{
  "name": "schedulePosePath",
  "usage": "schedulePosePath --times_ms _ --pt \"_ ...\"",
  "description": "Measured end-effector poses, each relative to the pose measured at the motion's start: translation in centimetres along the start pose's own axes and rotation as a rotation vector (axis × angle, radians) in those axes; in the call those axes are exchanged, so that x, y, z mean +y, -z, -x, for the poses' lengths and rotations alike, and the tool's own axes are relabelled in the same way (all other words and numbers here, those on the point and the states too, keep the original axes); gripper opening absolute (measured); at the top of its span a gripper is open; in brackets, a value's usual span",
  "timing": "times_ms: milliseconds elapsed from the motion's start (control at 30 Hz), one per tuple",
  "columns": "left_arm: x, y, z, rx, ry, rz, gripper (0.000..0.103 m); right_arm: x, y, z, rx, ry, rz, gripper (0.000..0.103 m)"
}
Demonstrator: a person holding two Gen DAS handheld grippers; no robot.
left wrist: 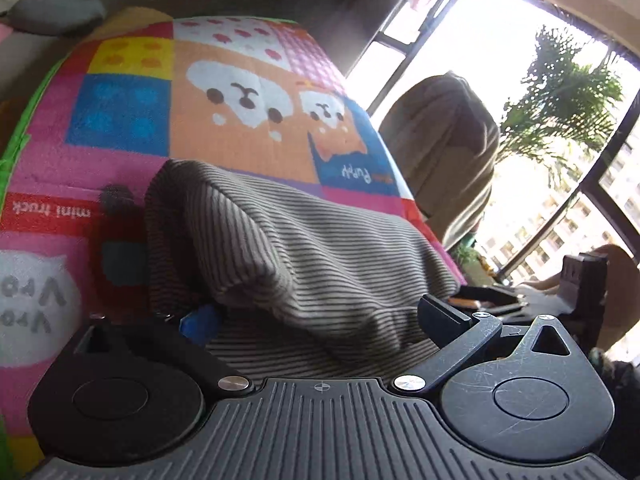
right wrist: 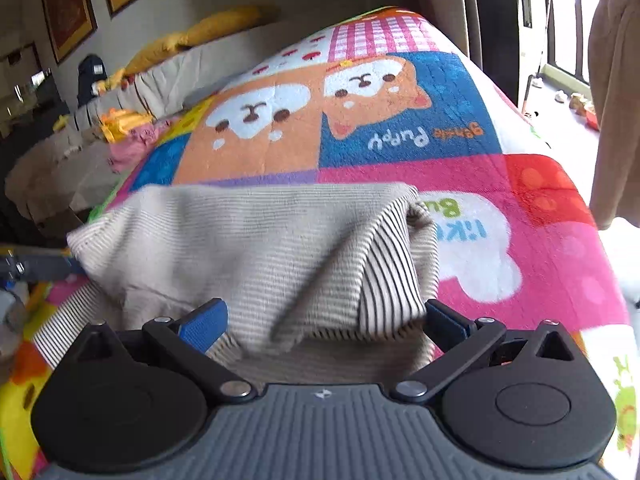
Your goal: Fold clothes
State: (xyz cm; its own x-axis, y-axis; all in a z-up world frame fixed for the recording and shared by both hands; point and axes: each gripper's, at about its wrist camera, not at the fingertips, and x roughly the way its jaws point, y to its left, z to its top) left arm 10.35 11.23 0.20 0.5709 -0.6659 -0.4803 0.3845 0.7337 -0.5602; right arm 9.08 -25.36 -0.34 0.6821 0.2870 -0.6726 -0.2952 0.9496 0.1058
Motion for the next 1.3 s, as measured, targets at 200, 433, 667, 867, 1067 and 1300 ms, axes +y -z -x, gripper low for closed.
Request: schedulePosePath --times_ms 200,433,667,867,1067,1300 --pt "1.8 -1.2 -2.9 0.081 0.066 0.244 0.103 0.4 2.6 0.0 0.009 0.069 0.066 0.103" --pt "-1.0 -6.2 -1.5 -0.059 0.121 0.191 0.103 0.0 2.7 0.0 0.015 0.056 0.045 0.103" --pt "-1.6 -5.6 0.0 -0.059 0.059 0.110 0.103 -0.1 2.6 0.1 0.017 0.047 0.045 0.103" --pt "-0.1 -5.2 0.0 -0.032 0.018 0.135 0.103 1.2 1.1 1.0 0.020 0.049 0.074 0.103" --pt "0.4 -5.1 0.0 -0.021 0.037 0.143 0.103 12.3 -0.9 2.6 -0.183 0.018 0.534 0.103" --pt "1.6 -4.1 1.9 -0.012 0.111 0.190 0.103 17.9 -2.9 -5.4 -0.168 0.137 0.679 0.103"
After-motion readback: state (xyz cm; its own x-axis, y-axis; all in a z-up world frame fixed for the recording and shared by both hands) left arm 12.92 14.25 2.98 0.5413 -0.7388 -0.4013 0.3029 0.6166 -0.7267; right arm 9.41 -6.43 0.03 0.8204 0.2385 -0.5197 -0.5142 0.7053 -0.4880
